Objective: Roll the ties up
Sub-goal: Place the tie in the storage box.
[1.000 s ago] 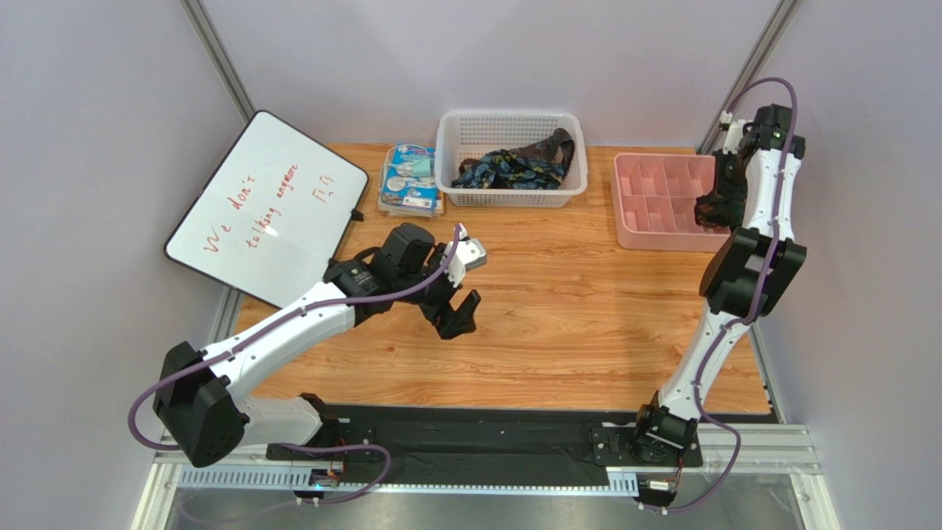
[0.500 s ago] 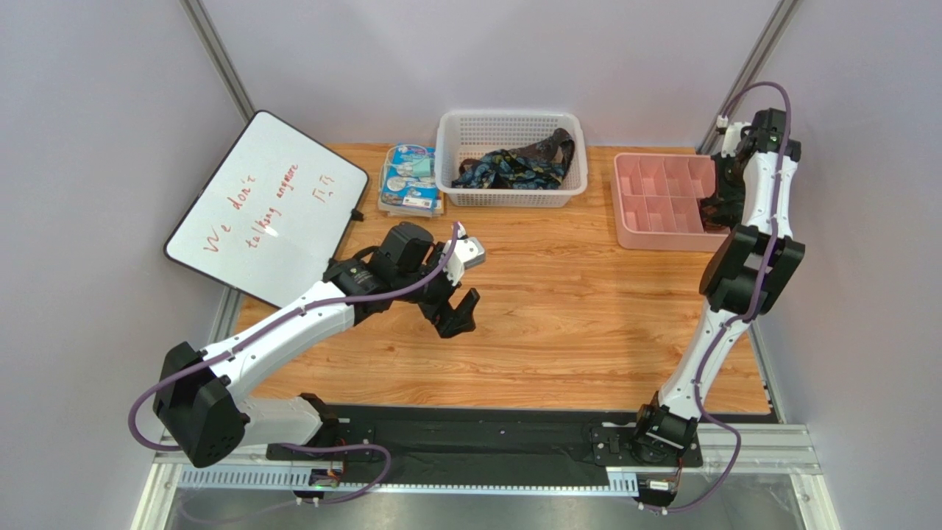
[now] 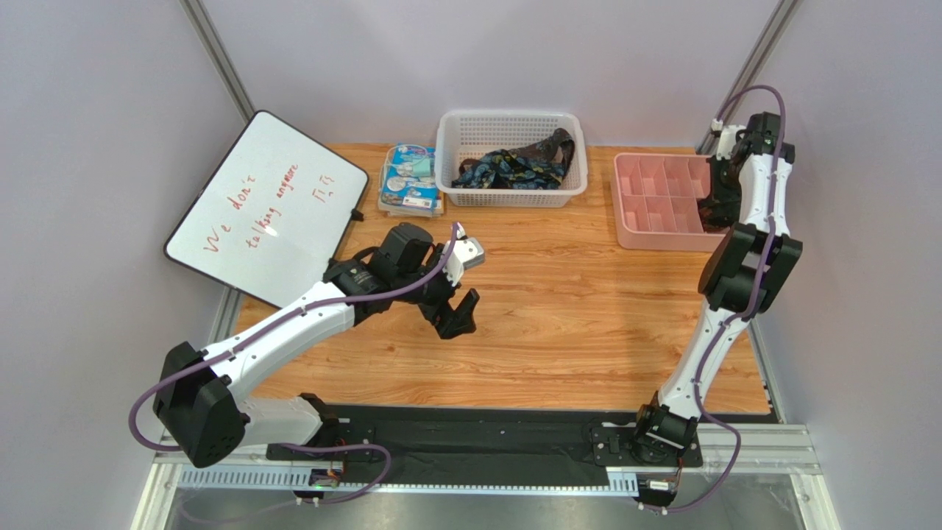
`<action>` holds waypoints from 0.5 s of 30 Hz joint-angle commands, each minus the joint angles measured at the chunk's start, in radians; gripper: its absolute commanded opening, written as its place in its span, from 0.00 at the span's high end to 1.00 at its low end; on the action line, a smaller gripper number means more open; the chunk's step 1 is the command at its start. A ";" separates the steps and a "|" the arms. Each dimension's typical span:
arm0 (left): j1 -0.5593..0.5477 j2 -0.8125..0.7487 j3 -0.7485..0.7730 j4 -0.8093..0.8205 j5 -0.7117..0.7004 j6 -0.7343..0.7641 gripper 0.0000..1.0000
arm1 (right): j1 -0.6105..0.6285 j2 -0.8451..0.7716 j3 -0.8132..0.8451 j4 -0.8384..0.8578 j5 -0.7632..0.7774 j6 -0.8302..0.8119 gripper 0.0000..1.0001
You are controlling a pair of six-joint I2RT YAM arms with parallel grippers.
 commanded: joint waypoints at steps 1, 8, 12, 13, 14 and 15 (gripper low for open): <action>0.006 -0.012 -0.002 0.017 0.018 -0.019 0.01 | -0.004 0.067 -0.036 0.013 -0.019 0.021 1.00; 0.012 -0.012 -0.005 0.016 0.027 -0.023 0.01 | -0.005 0.100 -0.038 0.005 -0.044 0.046 1.00; 0.014 -0.014 -0.005 0.017 0.036 -0.027 0.01 | -0.005 0.120 -0.030 -0.001 -0.061 0.069 1.00; 0.014 -0.014 -0.006 0.016 0.038 -0.026 0.00 | -0.005 0.125 -0.030 -0.001 -0.061 0.071 1.00; 0.014 -0.015 -0.008 0.016 0.038 -0.026 0.01 | -0.004 0.126 -0.028 -0.002 -0.062 0.074 1.00; 0.016 -0.017 -0.010 0.014 0.036 -0.027 0.00 | -0.005 0.130 -0.025 0.001 -0.064 0.074 1.00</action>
